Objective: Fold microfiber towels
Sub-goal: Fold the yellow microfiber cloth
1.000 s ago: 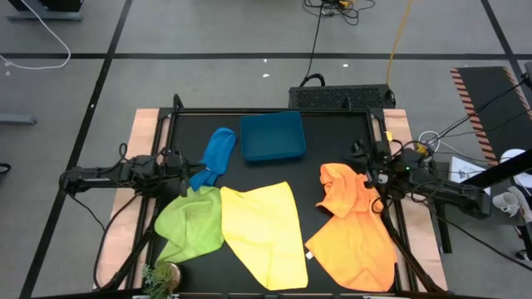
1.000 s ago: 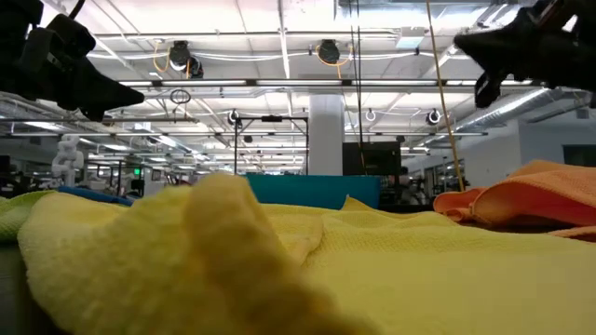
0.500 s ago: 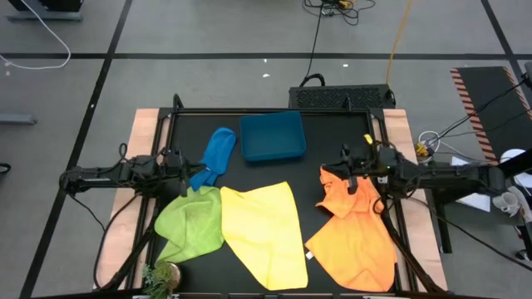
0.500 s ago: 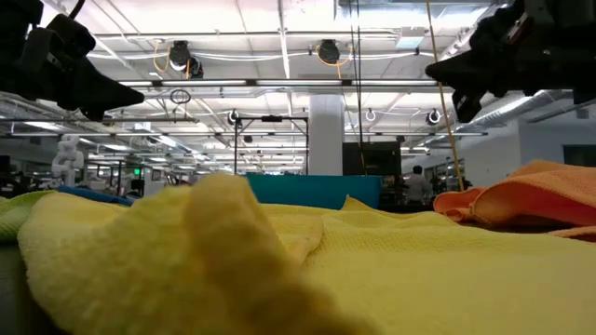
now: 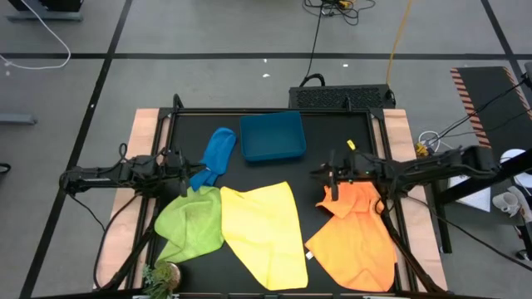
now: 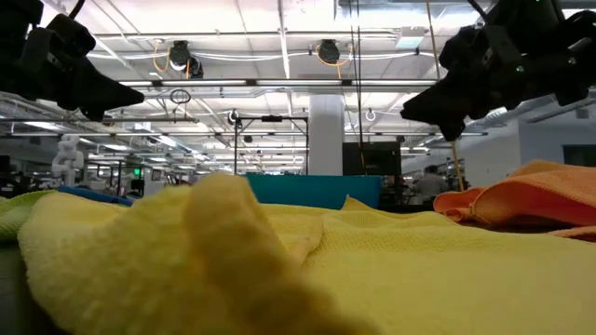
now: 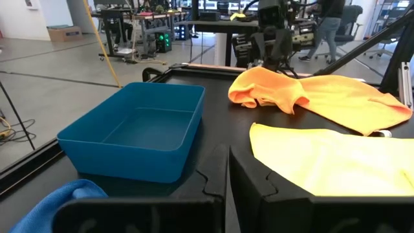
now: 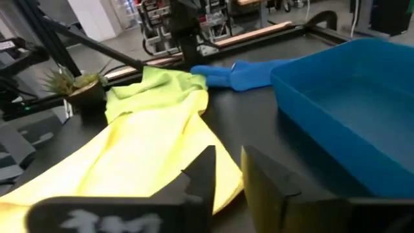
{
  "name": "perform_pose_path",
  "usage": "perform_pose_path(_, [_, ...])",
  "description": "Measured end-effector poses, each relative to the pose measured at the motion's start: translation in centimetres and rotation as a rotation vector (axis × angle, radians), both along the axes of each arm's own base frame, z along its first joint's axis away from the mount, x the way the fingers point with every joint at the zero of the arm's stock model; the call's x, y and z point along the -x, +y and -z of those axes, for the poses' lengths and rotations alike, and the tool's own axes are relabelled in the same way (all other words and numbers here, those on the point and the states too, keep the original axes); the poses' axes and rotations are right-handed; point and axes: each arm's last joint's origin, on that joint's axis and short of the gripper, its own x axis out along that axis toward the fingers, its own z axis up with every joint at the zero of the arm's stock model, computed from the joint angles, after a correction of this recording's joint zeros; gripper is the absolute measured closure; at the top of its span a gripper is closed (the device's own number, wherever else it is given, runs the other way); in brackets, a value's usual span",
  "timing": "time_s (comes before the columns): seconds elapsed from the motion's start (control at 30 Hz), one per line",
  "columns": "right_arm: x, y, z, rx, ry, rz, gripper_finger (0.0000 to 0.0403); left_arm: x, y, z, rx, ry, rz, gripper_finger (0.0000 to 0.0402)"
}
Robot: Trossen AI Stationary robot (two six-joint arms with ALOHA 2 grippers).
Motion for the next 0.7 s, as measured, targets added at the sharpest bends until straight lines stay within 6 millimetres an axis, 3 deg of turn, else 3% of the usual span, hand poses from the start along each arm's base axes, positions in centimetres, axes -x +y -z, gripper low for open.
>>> perform_pose_path(0.27, [-4.2,1.5,1.1,-0.044,0.149,-0.067,0.0239,0.0,0.0,0.0,0.0,0.0,0.0,0.038])
perform_pose_path(0.7, [-7.2,1.4,4.5,-0.036,0.303,0.034,0.023,0.0,0.0,0.0,0.0,0.0,0.0,0.038])
